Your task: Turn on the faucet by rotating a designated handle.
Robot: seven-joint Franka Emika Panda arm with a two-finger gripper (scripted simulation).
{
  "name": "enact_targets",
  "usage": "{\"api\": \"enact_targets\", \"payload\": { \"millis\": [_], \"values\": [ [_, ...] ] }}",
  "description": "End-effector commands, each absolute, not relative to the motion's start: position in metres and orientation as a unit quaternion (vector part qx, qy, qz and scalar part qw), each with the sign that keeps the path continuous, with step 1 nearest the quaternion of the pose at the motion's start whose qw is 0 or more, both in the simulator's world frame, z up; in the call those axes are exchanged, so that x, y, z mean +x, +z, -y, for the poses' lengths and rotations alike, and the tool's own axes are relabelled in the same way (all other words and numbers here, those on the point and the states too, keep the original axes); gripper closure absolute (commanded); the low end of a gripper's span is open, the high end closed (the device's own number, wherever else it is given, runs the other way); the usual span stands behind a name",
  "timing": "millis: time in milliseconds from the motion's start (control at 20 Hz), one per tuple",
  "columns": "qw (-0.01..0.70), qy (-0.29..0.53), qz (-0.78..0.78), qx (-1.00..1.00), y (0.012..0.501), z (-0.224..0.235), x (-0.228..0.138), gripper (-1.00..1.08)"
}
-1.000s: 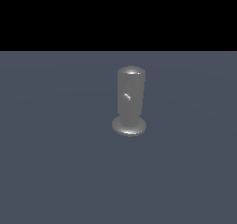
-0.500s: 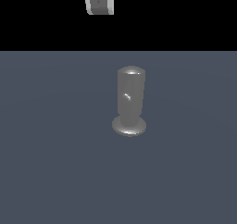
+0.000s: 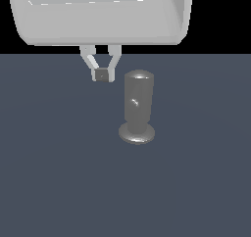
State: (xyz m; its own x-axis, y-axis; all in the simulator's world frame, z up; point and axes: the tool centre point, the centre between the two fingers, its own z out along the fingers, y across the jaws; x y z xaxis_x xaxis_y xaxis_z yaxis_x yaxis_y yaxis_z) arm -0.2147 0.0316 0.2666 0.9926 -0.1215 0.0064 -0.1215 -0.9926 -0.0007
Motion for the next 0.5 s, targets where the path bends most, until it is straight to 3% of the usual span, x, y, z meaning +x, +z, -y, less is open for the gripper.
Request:
{"api": "enact_targets", "payload": {
  "millis": [0, 450],
  "values": [
    [0.000, -0.003, -0.066, -0.998, 0.252, -0.034, -0.212, 1.08],
    [0.000, 0.000, -0.075, -0.997, 0.224, -0.038, -0.204, 1.08]
  ]
}}
